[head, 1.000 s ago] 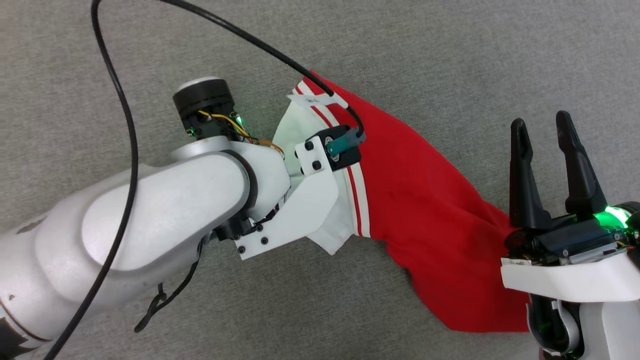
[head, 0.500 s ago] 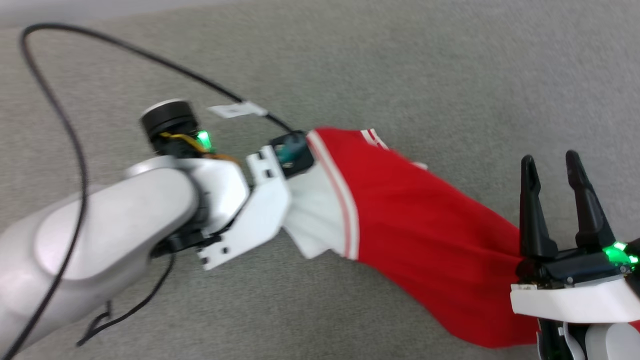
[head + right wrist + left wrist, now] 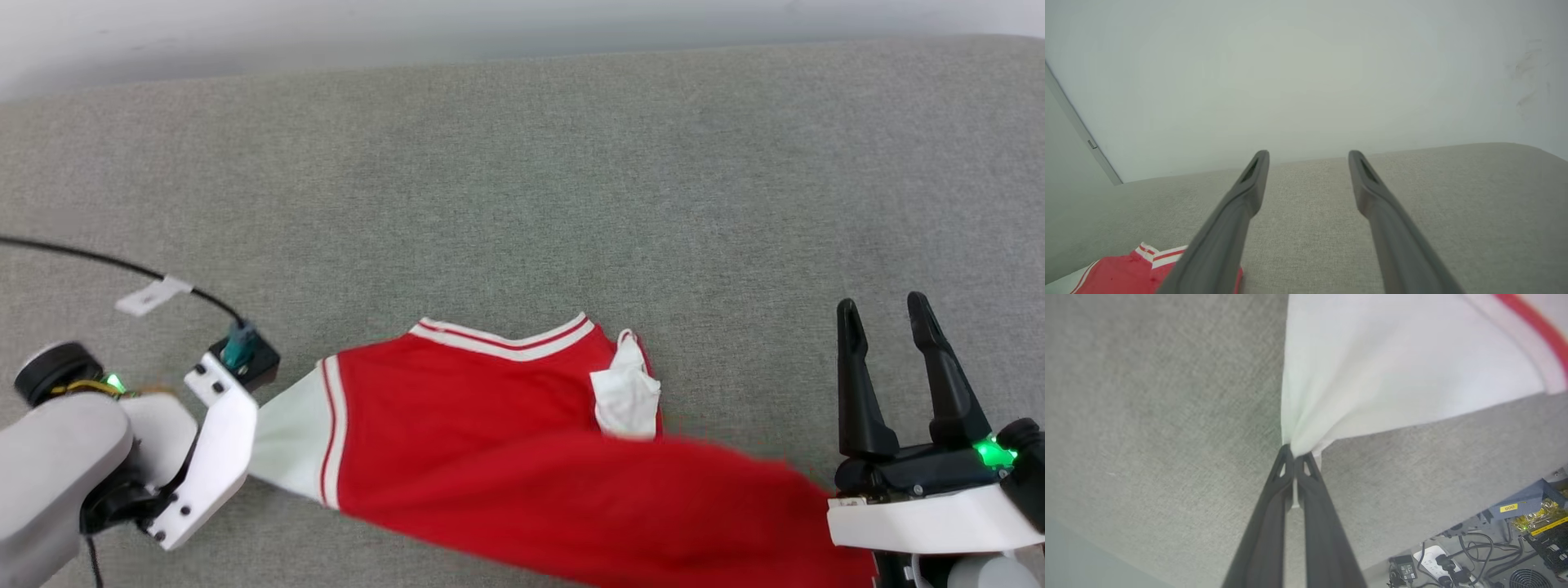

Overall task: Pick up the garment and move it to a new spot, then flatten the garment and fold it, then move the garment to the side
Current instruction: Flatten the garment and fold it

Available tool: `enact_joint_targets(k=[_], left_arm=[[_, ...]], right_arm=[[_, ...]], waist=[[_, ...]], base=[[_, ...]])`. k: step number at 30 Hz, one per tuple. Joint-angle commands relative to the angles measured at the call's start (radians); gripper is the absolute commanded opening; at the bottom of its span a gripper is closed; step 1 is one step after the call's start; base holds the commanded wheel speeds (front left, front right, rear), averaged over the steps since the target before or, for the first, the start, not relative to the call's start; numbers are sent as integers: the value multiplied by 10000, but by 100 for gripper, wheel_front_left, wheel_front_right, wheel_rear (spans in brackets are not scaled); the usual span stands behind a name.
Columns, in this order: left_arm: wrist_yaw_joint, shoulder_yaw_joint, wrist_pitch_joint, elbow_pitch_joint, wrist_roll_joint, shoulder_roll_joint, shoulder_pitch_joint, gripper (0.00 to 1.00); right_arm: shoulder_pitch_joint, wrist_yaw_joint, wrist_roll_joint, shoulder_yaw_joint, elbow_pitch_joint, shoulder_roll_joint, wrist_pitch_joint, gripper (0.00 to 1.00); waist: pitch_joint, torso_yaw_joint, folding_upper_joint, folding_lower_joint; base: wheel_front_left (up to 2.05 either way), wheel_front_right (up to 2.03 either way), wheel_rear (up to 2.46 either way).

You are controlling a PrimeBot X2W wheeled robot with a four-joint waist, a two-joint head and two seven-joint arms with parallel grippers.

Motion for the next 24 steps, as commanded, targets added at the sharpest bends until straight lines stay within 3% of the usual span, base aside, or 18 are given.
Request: enact_joint_targets(k=[1,6,7,8,13,16,19,24], left_arm=[[84,10,-88,156,-39,87,236,0],[338,37,-577,445,-209,-10,783,0],[418,124,-849,439,-218,-120,822,46],[513,228,-1161,428,-185,-209,816,100],[1029,802,-3057,93,209,-265,908,100],[1628,1231,-4549,-281,571,-283,1040,100],[2516,1655,-6123,-588,1091,-335,1239,100],[4487,2369,-8679,-964,1612,-736,2055,100]], right_arm=[[116,-7,-74,-37,49,32,-22,100],[203,-7,-122,-58,158,32,-22,100],[205,-7,-126,-56,181,33,-22,100],[191,-7,-140,-74,191,29,-22,100],[-45,-7,-233,-359,16,-306,-22,100],[-276,-7,-332,-491,-204,-654,-21,100],[-768,-7,-523,-354,-463,-1276,-24,100],[-1762,-7,-802,533,-817,-2449,479,100]], waist=[[1,-17,0,0],[-37,-20,0,0],[-91,-13,0,0],[-157,-5,0,0],[-661,83,0,0],[-961,203,0,0],[-1170,333,0,0],[-1313,507,0,0]], base=[[0,0,0],[0,0,0],[0,0,0],[0,0,0],[0,0,0],[0,0,0],[0,0,0],[0,0,0]])
